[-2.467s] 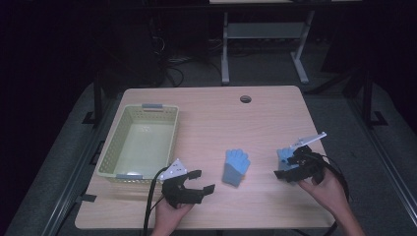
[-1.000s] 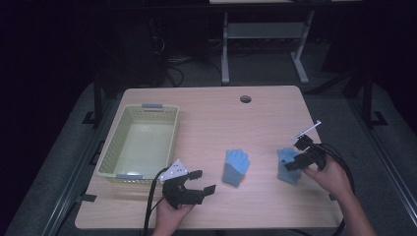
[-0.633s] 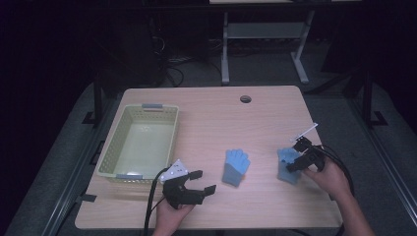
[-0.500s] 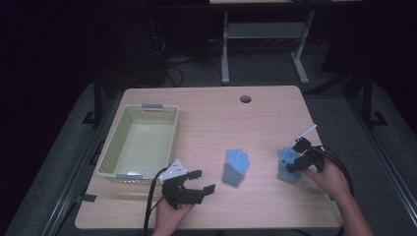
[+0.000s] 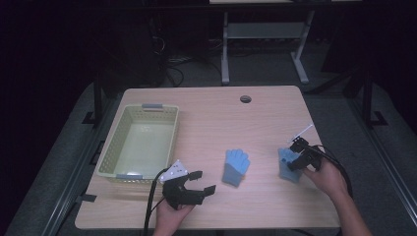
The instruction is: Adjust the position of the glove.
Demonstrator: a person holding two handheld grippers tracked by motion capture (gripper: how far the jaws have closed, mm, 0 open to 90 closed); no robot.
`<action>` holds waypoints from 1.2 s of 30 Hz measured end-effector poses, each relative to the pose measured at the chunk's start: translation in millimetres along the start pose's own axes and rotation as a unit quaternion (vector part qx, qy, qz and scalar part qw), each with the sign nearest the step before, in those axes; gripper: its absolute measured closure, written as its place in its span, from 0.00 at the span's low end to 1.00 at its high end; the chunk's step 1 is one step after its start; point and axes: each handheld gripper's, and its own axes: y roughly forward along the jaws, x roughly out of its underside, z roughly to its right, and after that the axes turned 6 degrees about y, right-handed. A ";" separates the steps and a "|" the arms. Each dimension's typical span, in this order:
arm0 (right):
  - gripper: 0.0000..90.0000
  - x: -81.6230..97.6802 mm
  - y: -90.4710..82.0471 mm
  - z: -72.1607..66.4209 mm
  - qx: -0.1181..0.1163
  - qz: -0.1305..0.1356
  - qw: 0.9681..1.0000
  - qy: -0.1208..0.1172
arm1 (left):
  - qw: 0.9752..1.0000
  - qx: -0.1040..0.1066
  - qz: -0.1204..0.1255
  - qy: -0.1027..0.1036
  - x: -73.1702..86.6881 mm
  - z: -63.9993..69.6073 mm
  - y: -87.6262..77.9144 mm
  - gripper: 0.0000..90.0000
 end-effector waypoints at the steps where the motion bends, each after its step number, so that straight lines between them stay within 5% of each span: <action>1: 0.84 -0.2 0.0 0.2 -0.001 0.000 1.000 0.003 | 1.000 -0.001 -0.001 -0.001 0.1 -0.1 0.1 0.25; 18: 0.89 -1.7 -24.3 -4.6 -0.019 0.032 0.999 0.032 | 1.000 0.001 0.008 -0.009 -1.3 -0.5 -2.9 0.25; 36: 0.89 -26.2 -60.9 -58.7 -0.048 0.075 0.996 -0.028 | 1.000 -0.001 0.013 -0.008 -2.4 -0.9 -5.3 0.25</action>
